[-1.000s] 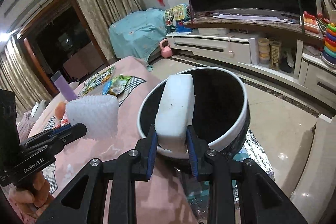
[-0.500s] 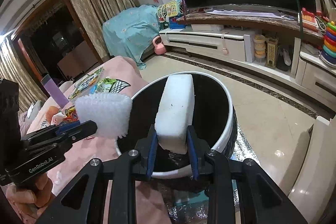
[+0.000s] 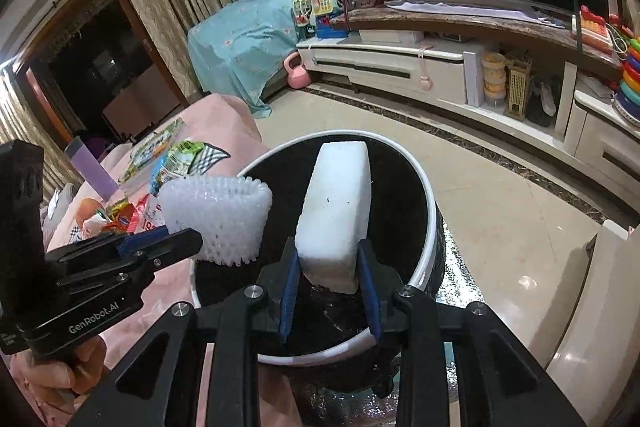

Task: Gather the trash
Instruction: 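Carry the mesh sleeve and foam block over the trash bin with both grippers, then open both grippers to drop the mesh sleeve and foam block into the bin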

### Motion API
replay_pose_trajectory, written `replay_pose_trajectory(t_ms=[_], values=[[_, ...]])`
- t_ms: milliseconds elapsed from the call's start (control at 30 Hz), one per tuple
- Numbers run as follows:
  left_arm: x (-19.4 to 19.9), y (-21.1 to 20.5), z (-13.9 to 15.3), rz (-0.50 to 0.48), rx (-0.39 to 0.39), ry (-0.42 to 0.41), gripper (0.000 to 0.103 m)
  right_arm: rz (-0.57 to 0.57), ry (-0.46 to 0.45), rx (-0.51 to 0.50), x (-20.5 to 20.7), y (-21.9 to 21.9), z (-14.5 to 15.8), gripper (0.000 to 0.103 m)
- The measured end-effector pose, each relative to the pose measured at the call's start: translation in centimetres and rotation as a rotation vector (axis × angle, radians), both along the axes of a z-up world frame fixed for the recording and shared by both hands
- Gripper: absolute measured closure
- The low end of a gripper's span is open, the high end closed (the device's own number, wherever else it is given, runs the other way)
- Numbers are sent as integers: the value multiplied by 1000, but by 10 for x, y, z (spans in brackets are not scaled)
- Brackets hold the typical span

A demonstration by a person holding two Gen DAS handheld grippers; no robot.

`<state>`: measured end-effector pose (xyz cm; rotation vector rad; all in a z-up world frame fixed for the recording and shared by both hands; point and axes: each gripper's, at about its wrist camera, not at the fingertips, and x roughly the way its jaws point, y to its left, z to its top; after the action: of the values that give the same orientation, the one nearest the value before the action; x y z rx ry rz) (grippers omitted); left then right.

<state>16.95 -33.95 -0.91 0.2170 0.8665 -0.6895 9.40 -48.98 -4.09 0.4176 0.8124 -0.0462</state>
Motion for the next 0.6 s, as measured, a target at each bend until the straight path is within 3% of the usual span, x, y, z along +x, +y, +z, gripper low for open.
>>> replay_pose_trajectory(t_ms=[167,233,300,367,433,567,600], values=[[6,-5,-4,0,18,10,78,8,9,-9,6,-1,-1,72],[8,-7,-7,10,40,14,56,8,13,-25,10,-1,-1,70],[8,-5,-6,15,32,8,51,10,24,-26,11,-2,-2,68],[9,-1,-5,13,10,24,36,5,23,-19,11,-4,-3,63],[8,4,-3,27,5,9,33,-3,15,-9,8,-6,-2,46],[-2,25,3,62,-14,-19,33,-24,-1,5,1,-7,1,45],[-7,31,4,72,-20,-32,30,-28,-5,12,-1,-6,2,38]])
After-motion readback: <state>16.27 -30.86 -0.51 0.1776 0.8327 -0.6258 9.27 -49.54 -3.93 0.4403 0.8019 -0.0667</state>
